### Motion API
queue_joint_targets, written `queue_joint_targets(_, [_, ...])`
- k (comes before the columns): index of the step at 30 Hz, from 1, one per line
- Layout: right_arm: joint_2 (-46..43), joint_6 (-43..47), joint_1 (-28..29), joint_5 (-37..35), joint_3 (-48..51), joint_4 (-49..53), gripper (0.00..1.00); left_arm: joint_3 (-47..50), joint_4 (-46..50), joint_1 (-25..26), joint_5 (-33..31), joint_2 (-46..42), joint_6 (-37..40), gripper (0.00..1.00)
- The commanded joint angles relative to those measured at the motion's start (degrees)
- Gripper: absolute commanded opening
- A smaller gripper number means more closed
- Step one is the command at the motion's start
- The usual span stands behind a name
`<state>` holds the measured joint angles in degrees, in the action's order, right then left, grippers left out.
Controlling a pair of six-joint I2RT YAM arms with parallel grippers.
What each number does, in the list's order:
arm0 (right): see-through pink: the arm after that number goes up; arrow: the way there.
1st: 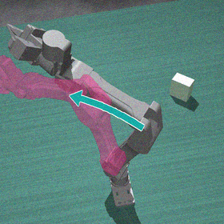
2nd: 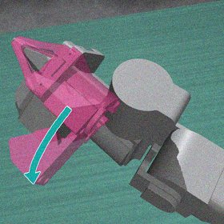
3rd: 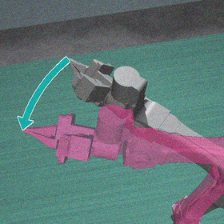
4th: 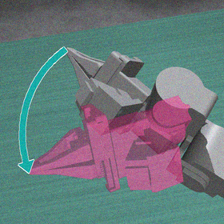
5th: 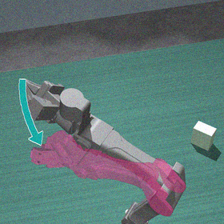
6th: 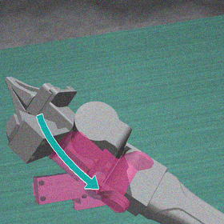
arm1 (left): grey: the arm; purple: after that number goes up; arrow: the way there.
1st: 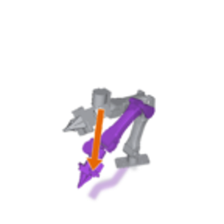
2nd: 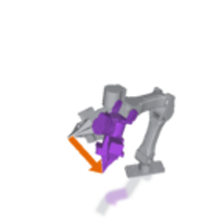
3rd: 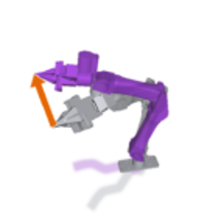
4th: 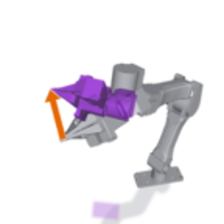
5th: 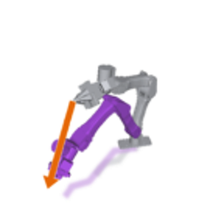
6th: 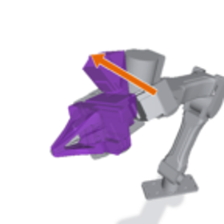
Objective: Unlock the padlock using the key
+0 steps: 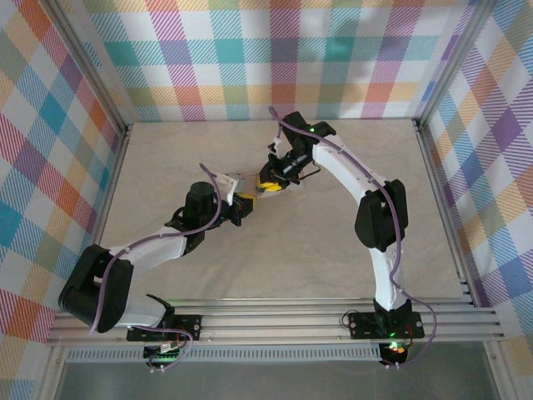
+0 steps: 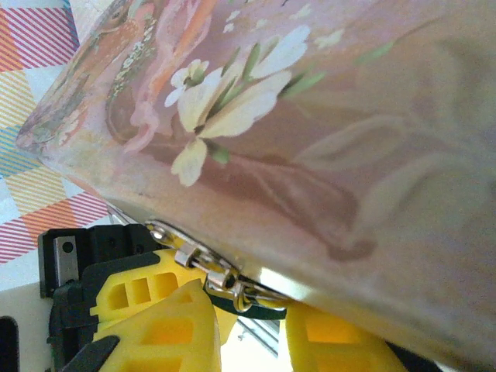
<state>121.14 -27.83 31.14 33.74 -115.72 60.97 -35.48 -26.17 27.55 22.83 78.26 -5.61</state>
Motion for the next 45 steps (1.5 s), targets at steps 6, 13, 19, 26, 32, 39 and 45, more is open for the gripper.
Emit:
queue_joint_targets(6, [0.14,1.03,-0.11,2.66,-1.93,0.11,0.00,-1.08,-4.89,-0.51,0.91,1.28,-3.46,0.00])
queue_joint_targets(13, [0.30,1.60,-0.13,2.25,-1.90,0.33,0.00,0.04,-5.49,-0.81,0.65,-0.28,-3.96,0.00])
queue_joint_targets(19, [0.70,1.64,-0.20,2.32,-2.22,0.37,0.00,1.07,-5.37,-0.93,0.54,-1.48,-3.89,0.00])
queue_joint_targets(26, [1.46,2.17,-0.26,2.73,-3.27,1.26,0.00,1.04,-5.38,-0.96,0.66,-1.29,-3.73,0.00])
queue_joint_targets(32, [1.63,2.34,-0.28,3.09,-3.28,1.43,0.00,0.48,-5.47,-0.94,0.37,-0.85,-3.69,0.00])
queue_joint_targets(39, [1.64,2.83,-0.26,3.48,-2.85,1.68,0.00,0.24,-7.33,-0.92,0.19,-0.10,-5.04,0.00])
queue_joint_targets(45, [1.46,2.79,-0.29,4.22,-2.17,1.13,0.00,0.86,-8.06,-1.03,-0.75,-0.46,-5.56,0.00])
